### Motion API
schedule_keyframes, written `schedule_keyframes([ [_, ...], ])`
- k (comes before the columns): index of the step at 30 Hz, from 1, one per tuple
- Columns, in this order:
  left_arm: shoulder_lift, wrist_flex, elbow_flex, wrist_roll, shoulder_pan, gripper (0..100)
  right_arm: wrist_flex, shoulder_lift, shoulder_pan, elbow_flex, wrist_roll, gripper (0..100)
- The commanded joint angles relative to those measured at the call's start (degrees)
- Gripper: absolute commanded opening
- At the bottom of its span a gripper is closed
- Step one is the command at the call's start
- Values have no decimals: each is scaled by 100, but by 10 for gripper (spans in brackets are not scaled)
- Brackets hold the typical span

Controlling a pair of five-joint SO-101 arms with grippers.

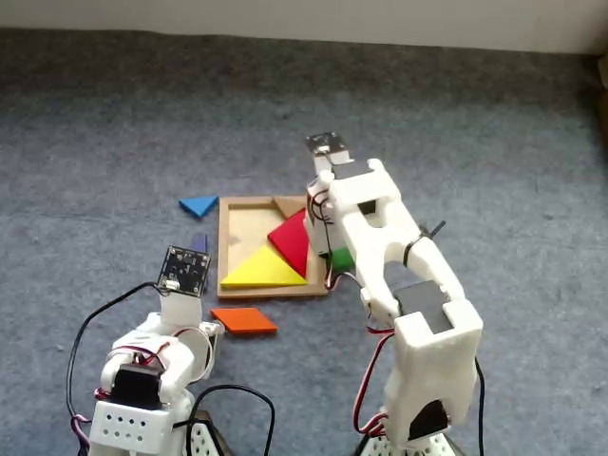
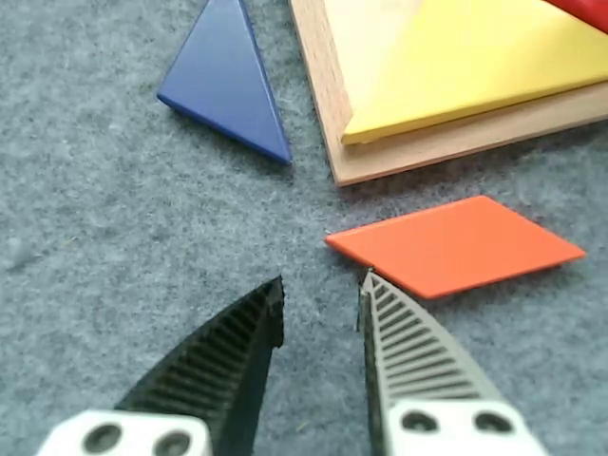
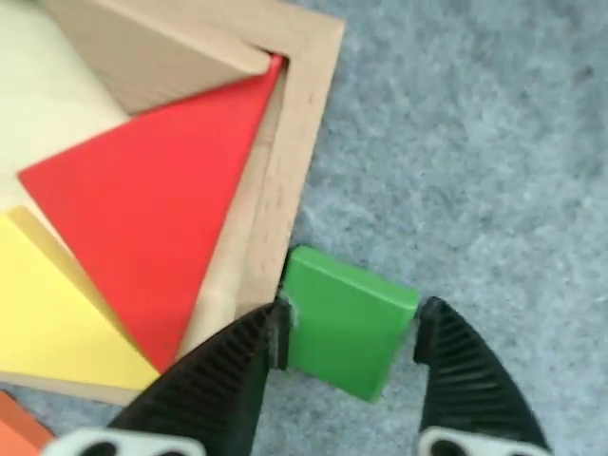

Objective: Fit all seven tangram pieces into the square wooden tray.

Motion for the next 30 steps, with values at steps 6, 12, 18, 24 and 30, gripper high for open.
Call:
schedule_keyframes([
  [6, -207, 18, 110, 35, 92, 146, 180, 84, -110, -136, 53, 115],
  [12, -207, 18, 110, 35, 92, 146, 532, 66, -119, -576, 501, 33],
  [18, -207, 18, 110, 35, 92, 146, 1024, -40, -119, -1138, 501, 23],
  [24, -207, 18, 110, 35, 92, 146, 1051, -391, -321, -1332, 510, 22],
  [30, -207, 18, 110, 35, 92, 146, 1033, -760, -681, -1376, 826, 22],
])
